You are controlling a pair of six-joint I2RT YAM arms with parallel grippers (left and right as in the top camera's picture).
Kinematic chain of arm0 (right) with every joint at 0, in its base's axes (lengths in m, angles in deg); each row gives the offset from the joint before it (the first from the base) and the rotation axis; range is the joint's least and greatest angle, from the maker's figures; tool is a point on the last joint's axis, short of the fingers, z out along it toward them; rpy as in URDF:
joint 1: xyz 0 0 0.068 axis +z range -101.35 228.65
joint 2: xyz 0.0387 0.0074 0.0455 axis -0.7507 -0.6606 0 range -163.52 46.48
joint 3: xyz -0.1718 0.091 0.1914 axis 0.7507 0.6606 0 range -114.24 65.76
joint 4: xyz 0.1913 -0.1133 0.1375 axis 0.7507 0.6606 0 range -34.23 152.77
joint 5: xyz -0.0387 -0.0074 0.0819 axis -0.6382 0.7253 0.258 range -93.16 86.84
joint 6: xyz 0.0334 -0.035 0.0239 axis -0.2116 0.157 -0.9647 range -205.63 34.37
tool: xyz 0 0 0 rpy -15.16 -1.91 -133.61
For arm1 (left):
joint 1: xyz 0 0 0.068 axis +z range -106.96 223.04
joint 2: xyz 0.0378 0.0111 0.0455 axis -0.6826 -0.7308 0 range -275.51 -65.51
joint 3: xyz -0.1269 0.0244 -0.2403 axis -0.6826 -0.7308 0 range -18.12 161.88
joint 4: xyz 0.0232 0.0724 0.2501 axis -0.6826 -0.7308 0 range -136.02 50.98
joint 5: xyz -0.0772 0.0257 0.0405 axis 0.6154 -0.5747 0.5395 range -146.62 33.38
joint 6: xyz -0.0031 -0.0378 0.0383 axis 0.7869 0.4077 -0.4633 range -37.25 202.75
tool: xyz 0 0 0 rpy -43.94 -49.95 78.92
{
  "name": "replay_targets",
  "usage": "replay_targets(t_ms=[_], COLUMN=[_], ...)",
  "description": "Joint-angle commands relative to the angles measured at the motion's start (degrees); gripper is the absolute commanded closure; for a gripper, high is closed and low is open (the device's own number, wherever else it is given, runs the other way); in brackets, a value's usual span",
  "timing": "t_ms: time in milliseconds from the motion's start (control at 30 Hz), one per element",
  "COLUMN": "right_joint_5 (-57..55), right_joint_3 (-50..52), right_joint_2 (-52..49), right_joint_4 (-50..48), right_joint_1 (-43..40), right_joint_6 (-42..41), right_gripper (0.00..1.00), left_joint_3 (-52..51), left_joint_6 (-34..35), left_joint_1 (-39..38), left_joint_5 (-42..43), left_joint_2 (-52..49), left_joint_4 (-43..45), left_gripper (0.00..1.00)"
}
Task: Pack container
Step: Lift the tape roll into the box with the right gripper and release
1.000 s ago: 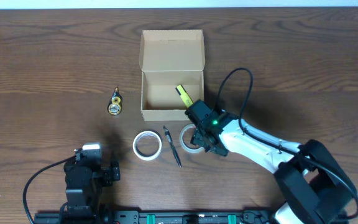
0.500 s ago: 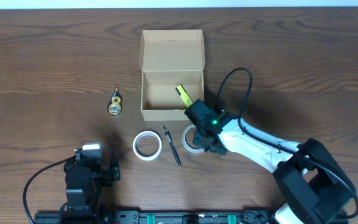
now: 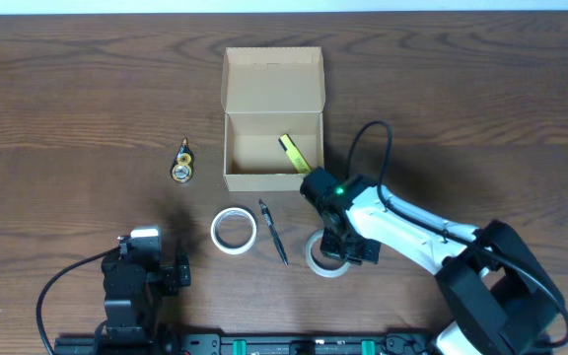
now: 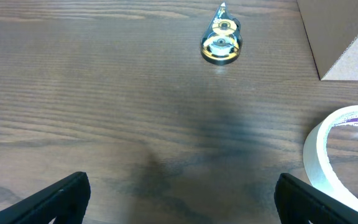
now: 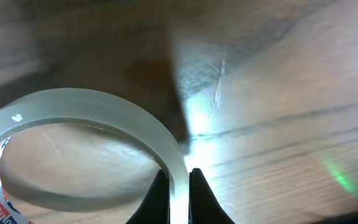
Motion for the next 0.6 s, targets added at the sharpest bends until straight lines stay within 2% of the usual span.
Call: replay_targets(t_ms=[0,133,200,267,333,567], right_joint_5=[-0.4,-3.9,-4.5,-4.7,-5.0,-7.6], right_joint_3=[-0.7,-2.5,-5.1,-9.2,-14.2,-24.7], right_joint_2=[4.4,13.7,17.1,18.6,17.9,6.3], right_joint_4=[0.9,2.2,2.3,1.7,0.6,-7.6], right_joint_1=[1.9,3.6,3.6,3.6,3.1,-4.3], right_joint_6=[2.6,6.4,13.3,24.7,35.8,50.8], right_gripper=[0.99,0.99,0.99,0.99,0.99,0.99], left_joint_3=[-0.7,-0.7,-0.7,-0.7,-0.7,-0.7], left_joint_6=[-0.8,-0.8,-0.8,-0.8,-0.8,-0.8], left_joint_1=[0.2,0.2,0.2,0.2,0.2,0.2], left_joint_5=[-0.3,-0.3,-0.3,-0.3,-0.3,-0.3], left_joint_2=[0.3,0.3,0.3,0.3,0.3,0.3], left_joint_4=[-0.2,-0.2,-0.2,-0.2,-0.2,-0.2], left_gripper=[0.05,0.05,0.05,0.05,0.05,0.05])
